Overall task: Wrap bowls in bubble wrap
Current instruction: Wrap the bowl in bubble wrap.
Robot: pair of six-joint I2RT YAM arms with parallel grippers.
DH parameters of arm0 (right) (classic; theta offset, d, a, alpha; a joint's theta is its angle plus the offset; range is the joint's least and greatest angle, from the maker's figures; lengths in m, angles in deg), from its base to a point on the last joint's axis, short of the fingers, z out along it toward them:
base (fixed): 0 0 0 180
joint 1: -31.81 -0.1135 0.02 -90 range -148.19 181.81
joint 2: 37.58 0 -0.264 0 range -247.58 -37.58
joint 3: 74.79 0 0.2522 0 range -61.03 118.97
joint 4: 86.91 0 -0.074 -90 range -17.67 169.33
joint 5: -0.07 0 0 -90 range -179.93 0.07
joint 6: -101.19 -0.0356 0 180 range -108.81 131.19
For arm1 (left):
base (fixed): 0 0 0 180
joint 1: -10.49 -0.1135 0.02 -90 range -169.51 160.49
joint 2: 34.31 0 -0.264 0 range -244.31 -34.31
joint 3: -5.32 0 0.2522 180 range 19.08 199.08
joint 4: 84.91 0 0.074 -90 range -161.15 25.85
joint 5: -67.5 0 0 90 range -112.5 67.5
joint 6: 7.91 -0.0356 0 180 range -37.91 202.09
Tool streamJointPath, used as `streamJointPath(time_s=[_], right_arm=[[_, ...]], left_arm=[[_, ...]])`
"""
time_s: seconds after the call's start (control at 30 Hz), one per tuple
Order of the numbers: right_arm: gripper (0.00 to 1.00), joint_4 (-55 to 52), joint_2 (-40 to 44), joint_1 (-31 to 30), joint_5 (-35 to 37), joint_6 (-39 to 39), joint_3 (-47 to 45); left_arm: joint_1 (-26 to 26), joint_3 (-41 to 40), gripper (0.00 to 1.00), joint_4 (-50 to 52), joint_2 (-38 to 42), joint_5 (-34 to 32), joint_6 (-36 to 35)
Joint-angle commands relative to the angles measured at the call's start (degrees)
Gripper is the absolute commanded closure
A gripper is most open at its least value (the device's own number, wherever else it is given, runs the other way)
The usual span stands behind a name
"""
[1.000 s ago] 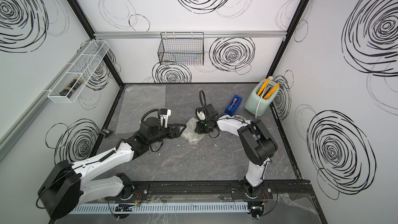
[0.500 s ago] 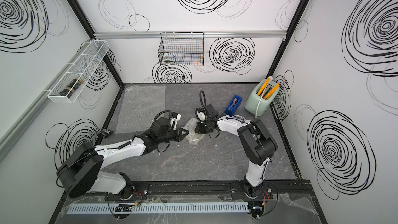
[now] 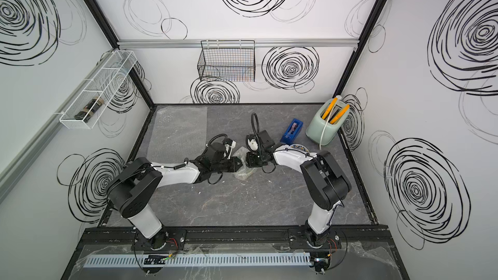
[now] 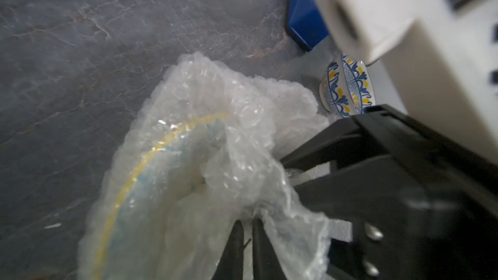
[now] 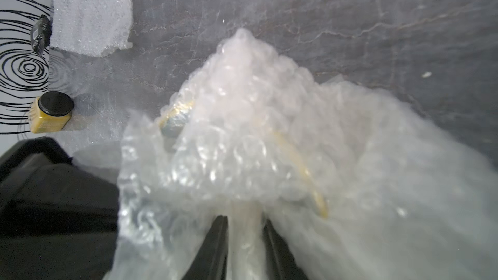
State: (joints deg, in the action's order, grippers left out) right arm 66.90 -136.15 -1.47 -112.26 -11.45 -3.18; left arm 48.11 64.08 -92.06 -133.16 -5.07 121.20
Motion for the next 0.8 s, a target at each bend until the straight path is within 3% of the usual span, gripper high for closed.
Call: streamJointPath(time_s=[0.0, 0.2, 0.43, 0.6, 0.77], right_arm=[[0.67, -1.66, 4.74, 0.29, -0.54, -0.22, -0.22], [0.51, -3.58, 11.9, 4.83, -1.31, 0.42, -1.04], [0.31, 2.87, 17.45, 15.7, -3.91, -2.47, -9.85], [0.27, 7.55, 16.44, 19.26, -6.01, -4.46, -12.87], [0.29, 9.33, 18.28, 16.05, -7.52, -2.69, -11.62]], left_arm=[[0.52, 2.09, 0.86, -0.16, -1.62, -2.45, -2.05], [0.94, 4.07, 0.86, 1.95, -3.28, -3.39, -4.02], [1.63, 7.21, 0.86, 6.96, -4.32, -5.95, -6.92], [2.95, 10.97, 0.87, 11.85, -6.56, -8.25, -9.75], [3.6, 13.42, 0.87, 15.27, -8.36, -9.59, -11.49]])
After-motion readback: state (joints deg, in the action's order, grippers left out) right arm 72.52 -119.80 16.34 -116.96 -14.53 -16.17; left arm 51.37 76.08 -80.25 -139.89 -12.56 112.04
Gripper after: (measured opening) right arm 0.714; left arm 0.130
